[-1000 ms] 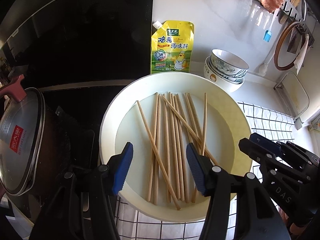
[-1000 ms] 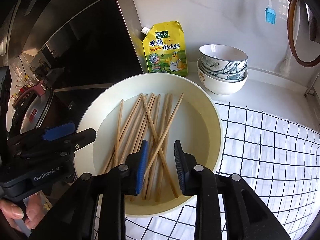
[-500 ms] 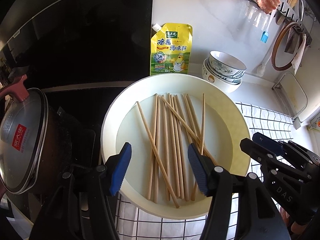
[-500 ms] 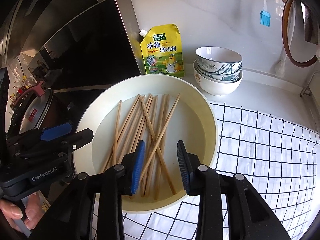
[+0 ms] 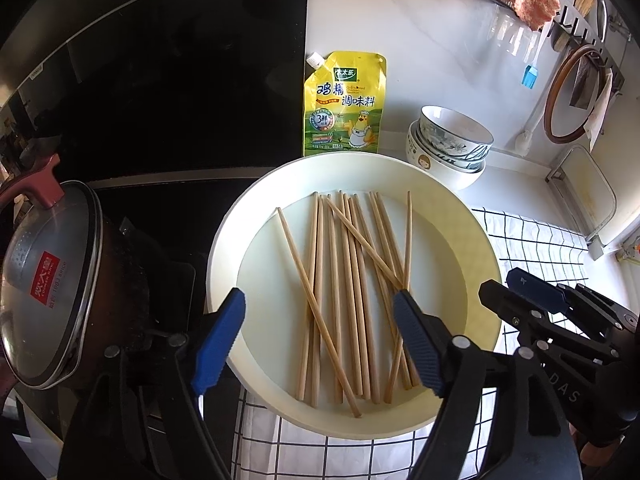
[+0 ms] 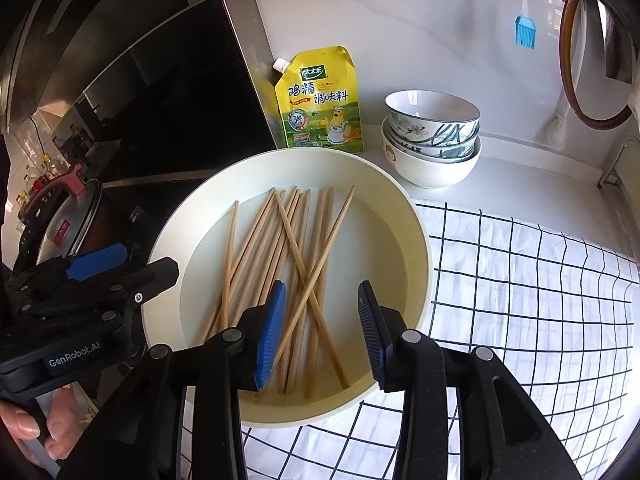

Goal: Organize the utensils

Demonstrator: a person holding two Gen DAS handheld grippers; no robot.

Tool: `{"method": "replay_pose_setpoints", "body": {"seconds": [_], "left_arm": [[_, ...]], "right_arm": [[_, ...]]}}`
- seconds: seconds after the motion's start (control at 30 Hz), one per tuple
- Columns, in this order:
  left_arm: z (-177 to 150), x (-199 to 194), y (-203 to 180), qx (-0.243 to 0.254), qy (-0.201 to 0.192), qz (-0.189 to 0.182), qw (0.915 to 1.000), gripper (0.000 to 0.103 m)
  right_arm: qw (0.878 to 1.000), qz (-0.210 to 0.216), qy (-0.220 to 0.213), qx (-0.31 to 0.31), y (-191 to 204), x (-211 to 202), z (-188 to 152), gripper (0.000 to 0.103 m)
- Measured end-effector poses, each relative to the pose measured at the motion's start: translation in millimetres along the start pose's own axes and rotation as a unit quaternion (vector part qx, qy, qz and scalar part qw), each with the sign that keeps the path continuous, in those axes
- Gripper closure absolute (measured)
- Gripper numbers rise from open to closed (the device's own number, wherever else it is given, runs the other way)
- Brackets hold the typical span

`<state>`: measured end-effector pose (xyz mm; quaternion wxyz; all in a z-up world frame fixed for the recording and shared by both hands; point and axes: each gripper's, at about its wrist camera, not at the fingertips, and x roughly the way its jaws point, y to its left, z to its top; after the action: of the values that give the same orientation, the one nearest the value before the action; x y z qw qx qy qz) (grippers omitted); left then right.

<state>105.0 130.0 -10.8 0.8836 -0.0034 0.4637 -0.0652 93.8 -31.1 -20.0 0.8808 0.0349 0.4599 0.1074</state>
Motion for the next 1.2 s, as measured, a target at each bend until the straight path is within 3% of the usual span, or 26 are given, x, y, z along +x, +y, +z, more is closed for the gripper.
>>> {"method": "replay_pose_setpoints", "body": {"seconds": [0.13,0.3,1.2], "left_arm": [[0.7,-2.3,0.5,-0.002,-0.006,0.011,0.9999,0.012],[1.4,-2.3,0.0,-0.001,-0.005,0.019,0.9998,0.010],[2.8,3.6,-0.1,0.005,0.002,0.020,0.9998,0.009]], "right_arm": [[1.000,0.000,0.002,0.001,-0.5,0.6,-0.1,0.066],[1.000,0.000,0.002,0.001,-1.1,0.4,0.0,0.065],[1.000,-0.005,-0.001,0.006,-5.4,0.9,-1.3,0.058]]}}
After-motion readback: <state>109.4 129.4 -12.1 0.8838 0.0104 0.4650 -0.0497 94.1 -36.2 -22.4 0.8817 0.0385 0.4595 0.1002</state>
